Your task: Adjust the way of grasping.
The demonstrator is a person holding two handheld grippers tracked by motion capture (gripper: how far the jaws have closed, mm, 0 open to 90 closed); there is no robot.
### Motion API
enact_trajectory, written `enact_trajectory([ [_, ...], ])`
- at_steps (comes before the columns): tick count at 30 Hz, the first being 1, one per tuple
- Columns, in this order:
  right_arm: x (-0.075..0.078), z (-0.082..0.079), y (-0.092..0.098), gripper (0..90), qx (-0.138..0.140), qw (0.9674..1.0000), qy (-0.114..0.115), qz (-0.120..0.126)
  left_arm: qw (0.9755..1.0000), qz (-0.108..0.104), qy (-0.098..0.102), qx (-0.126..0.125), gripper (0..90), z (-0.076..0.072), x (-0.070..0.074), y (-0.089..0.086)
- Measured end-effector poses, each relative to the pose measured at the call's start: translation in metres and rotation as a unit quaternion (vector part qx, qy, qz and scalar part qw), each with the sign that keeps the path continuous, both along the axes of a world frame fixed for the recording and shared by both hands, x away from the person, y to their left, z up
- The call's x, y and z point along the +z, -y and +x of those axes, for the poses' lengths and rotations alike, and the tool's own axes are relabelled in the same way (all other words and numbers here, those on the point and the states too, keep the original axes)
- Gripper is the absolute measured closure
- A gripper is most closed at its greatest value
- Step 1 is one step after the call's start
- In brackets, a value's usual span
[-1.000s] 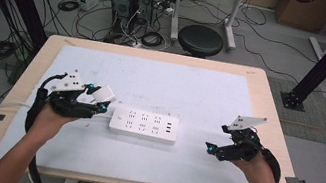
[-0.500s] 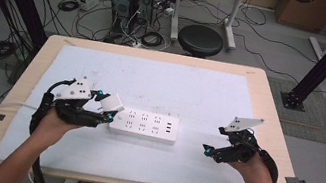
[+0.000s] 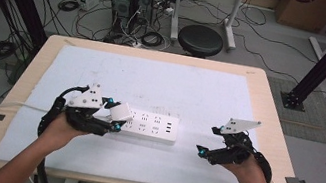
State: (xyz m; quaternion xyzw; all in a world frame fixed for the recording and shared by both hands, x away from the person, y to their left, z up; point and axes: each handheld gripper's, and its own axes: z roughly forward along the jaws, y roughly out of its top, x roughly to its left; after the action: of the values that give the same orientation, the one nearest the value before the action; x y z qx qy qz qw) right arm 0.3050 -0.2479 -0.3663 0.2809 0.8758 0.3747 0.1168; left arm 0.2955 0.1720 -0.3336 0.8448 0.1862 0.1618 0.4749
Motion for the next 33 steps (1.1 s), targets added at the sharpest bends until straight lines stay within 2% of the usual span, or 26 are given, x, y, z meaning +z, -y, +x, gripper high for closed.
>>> enact_trajectory([
  [2,0.000,-0.001,-0.002,16.7,-0.001,0.9999,-0.002,0.012,0.9996,0.017,0.004,-0.023,42.3,-0.001,-0.003,0.007],
  [7,0.001,-0.004,-0.008,16.8,0.005,0.9998,-0.001,0.021,0.9991,0.015,0.000,-0.039,42.3,-0.002,-0.008,0.015],
  [13,0.005,-0.009,-0.016,20.1,0.019,0.9993,-0.004,0.033,0.9976,0.025,-0.001,-0.065,42.3,-0.004,-0.013,0.025],
  [19,0.007,-0.010,-0.024,20.1,0.023,0.9986,-0.012,0.046,0.9957,0.032,0.006,-0.087,42.3,-0.008,-0.014,0.035],
  [24,0.008,-0.011,-0.032,20.1,0.031,0.9975,-0.027,0.057,0.9922,0.045,0.015,-0.115,42.3,-0.014,-0.016,0.047],
  [26,0.008,-0.011,-0.036,20.1,0.034,0.9969,-0.033,0.063,0.9902,0.051,0.025,-0.127,42.3,-0.016,-0.017,0.051],
  [27,0.008,-0.011,-0.036,20.1,0.034,0.9969,-0.033,0.063,0.9902,0.051,0.025,-0.127,42.3,-0.016,-0.017,0.051],
  [28,0.008,-0.011,-0.040,20.2,0.037,0.9955,-0.046,0.074,0.9877,0.059,0.034,-0.141,42.3,-0.018,-0.019,0.057],
  [30,0.008,-0.011,-0.041,20.3,0.037,0.9945,-0.052,0.082,0.9866,0.061,0.036,-0.147,42.3,-0.020,-0.022,0.061],
  [33,0.007,-0.010,-0.043,20.4,0.033,0.9912,-0.073,0.106,0.9856,0.063,0.036,-0.153,42.3,-0.021,-0.025,0.065],
])
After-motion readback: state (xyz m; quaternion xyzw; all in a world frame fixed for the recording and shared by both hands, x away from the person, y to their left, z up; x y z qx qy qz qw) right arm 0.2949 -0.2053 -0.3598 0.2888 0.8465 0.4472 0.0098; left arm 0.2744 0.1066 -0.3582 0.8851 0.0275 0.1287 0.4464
